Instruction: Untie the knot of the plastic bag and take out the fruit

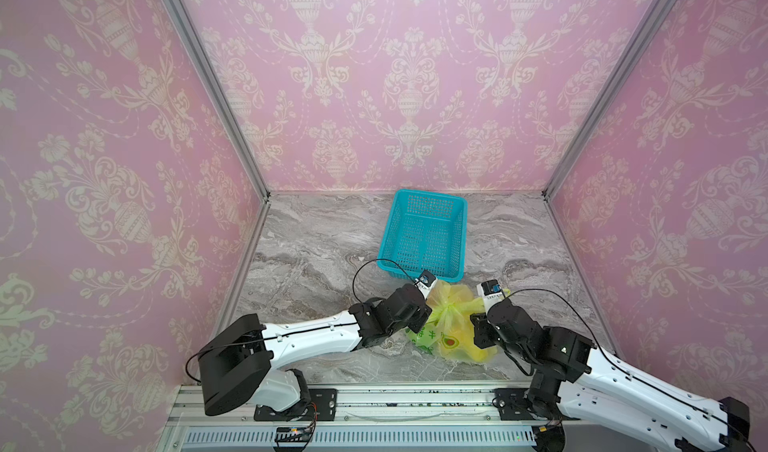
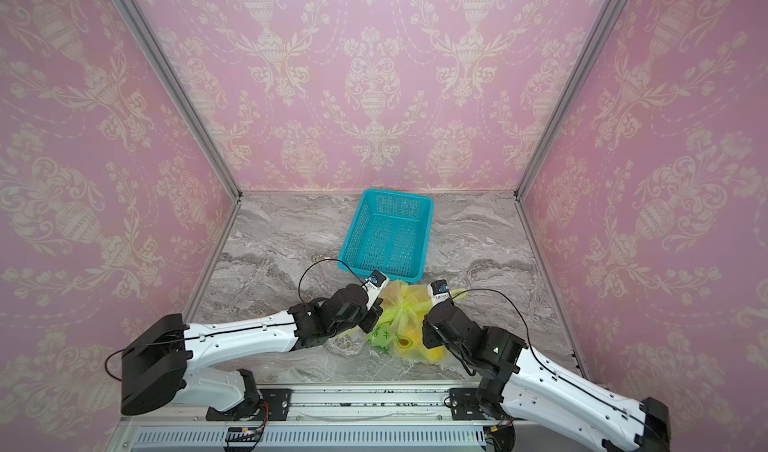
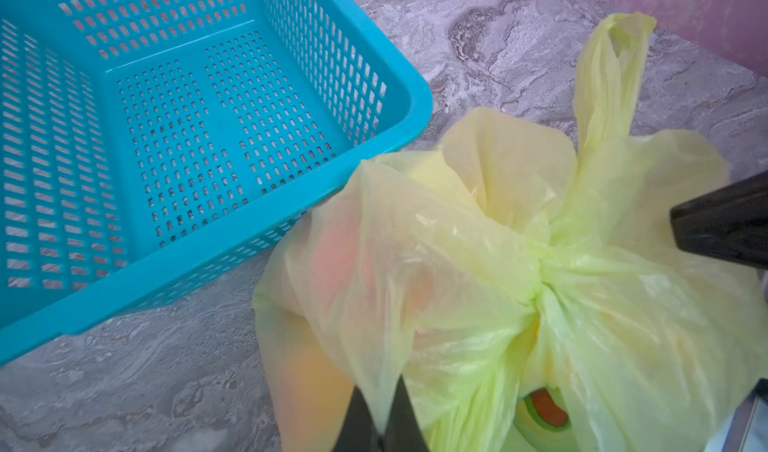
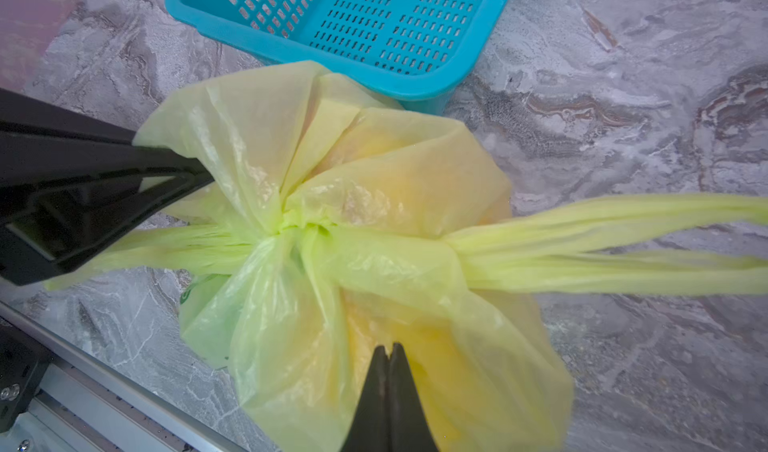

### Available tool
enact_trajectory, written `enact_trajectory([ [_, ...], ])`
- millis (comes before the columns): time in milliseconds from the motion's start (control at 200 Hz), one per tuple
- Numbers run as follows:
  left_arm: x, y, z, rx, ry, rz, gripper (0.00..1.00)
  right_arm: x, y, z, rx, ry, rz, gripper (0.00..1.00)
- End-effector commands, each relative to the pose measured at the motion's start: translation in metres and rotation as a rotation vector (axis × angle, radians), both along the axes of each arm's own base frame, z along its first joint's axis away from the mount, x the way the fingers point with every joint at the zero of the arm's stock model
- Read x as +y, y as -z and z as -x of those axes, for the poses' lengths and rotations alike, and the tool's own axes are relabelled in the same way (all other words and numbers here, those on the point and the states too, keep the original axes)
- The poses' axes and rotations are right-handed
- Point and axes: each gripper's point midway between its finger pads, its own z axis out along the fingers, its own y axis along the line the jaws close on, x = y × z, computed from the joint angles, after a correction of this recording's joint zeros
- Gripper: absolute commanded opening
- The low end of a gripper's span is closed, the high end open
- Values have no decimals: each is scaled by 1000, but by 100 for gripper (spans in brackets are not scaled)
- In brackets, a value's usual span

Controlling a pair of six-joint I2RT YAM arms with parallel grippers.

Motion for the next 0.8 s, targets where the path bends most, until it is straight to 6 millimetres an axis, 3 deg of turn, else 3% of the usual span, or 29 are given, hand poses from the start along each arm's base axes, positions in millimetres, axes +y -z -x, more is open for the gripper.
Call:
enact_trajectory([
  [0,34,-43,-12,-27,-157,42,0,8,1,1,-19,-32,-42,0],
  [230,108,-92,-15,-53,-309,149,0,30,-8,-1,-63,-111,-120,0],
  [345,123,-109,-15,-128,-314,248,0,34,-8,-3,-63,-116,-126,0],
  [365,125,-98,-14,-131,-313,236,0,35,-8,-3,-60,-116,-127,0],
  [530,125,-75,-16,-205,-283,227,0,43,-7,-6,-54,-131,-127,0],
  [620,113,-65,-12,-178,-223,232,0,54,-12,-7,-57,-166,-146,0],
  [796,105,-67,-9,-169,-176,224,0,96,-36,-3,-74,-320,-249,48],
])
